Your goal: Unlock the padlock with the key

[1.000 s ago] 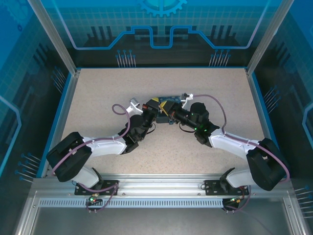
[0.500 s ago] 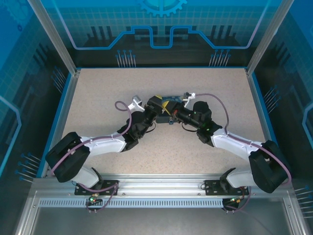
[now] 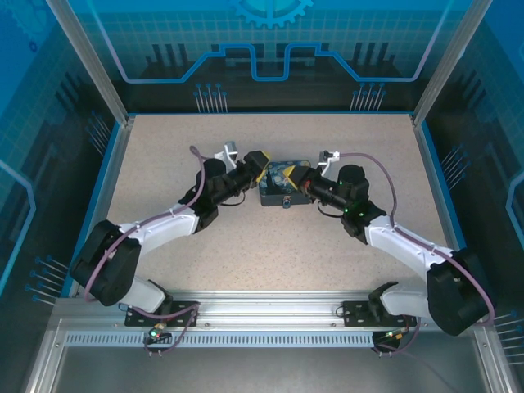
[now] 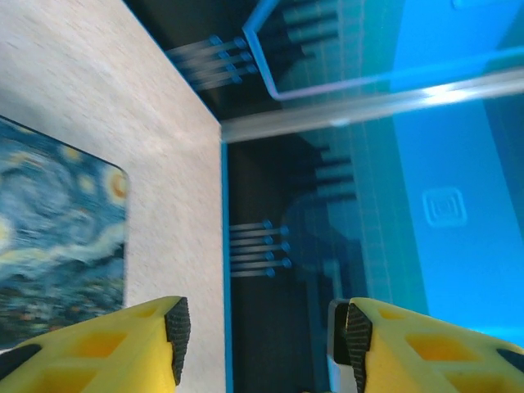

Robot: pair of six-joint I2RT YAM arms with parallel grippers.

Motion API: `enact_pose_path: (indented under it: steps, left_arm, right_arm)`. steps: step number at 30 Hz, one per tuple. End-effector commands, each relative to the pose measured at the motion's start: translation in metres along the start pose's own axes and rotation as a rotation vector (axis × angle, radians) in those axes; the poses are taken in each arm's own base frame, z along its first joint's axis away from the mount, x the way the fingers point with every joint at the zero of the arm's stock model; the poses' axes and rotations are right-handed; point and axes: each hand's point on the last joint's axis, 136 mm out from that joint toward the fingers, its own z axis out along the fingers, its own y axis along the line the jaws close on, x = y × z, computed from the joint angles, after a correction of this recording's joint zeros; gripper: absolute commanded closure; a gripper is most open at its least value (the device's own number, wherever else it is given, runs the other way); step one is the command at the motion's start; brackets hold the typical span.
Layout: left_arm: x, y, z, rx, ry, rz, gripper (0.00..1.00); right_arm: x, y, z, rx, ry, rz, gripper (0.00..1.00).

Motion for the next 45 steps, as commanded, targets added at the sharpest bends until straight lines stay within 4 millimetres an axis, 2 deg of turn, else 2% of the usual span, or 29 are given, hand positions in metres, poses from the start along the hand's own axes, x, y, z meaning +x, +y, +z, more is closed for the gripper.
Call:
enact_pose_path:
  steps: [1, 6, 14, 25, 41, 45]
  left_arm:
    - [0.017, -0.024, 0.005, 0.086, 0.139, 0.038, 0.51]
    - [0.021, -0.022, 0.006, 0.101, 0.159, 0.018, 0.59]
    - [0.024, -0.01, 0.005, 0.086, 0.162, -0.002, 0.6]
    - [0.027, -0.011, 0.003, 0.114, 0.159, -0.032, 0.73]
    - [0.035, -0.005, 0.004, 0.113, 0.153, -0.057, 0.82]
    - [0.036, -0.004, 0.004, 0.107, 0.144, -0.06, 0.9]
  right_arm:
    - [0.0, 0.0, 0.004, -0.025, 0.029, 0.025, 1.0]
    - [-0.002, 0.0, 0.008, -0.034, 0.027, 0.044, 1.0]
    - [-0.005, 0.001, 0.01, -0.037, 0.018, 0.045, 1.0]
    - [-0.007, -0.006, 0.014, -0.027, 0.007, 0.052, 1.0]
    - [-0.009, -0.01, 0.016, -0.02, -0.001, 0.053, 1.0]
    - [-0.009, -0.011, 0.017, -0.018, -0.003, 0.055, 1.0]
